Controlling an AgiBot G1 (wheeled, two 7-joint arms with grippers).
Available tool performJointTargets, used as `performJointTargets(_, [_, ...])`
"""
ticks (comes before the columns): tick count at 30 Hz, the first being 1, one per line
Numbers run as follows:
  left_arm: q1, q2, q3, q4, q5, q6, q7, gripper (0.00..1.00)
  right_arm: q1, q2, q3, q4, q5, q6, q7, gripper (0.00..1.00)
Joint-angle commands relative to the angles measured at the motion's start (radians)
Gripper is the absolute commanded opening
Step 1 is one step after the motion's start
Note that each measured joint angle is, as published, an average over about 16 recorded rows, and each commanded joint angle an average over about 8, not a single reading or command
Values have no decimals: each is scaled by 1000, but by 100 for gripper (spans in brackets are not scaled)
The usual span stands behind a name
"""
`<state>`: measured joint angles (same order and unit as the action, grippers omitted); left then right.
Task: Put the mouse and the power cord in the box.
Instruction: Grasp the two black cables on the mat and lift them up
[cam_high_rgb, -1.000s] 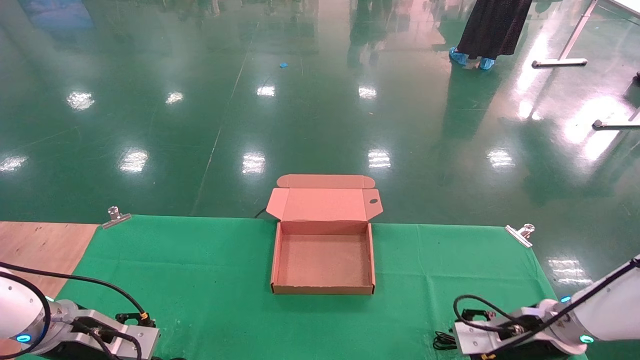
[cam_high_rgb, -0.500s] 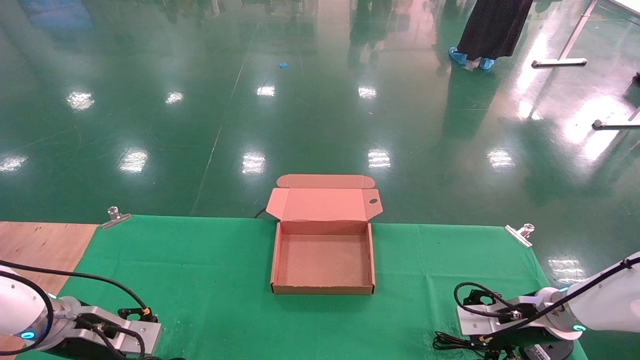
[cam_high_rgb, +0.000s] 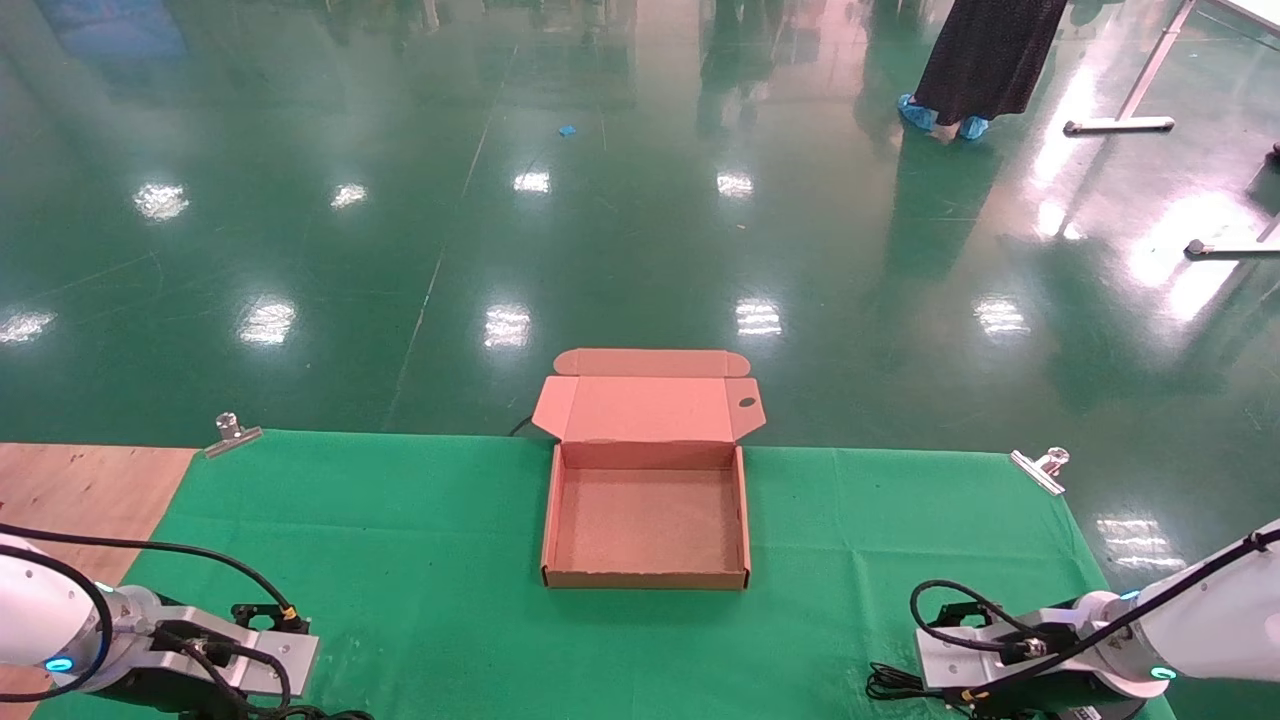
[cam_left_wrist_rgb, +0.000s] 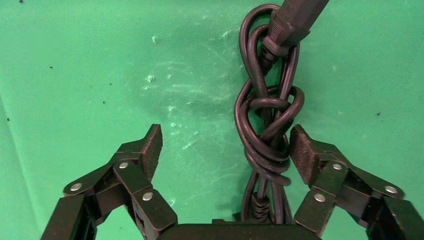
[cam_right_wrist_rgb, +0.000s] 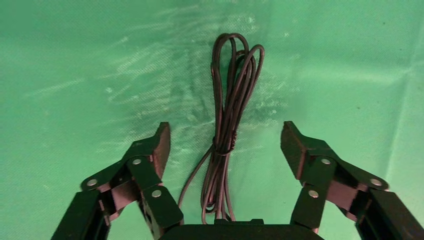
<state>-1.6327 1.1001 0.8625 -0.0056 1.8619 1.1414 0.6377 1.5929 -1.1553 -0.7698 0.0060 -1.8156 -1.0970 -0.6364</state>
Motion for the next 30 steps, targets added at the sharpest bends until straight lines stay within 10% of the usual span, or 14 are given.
performJointTargets(1, [1,1,1,0,1,-4,1,0,3,1,1,0,1,-5,-1,0])
performJointTargets(30, [1,0,9,7,14,86,18,0,1,16,6,-7,9,-21,-8,0])
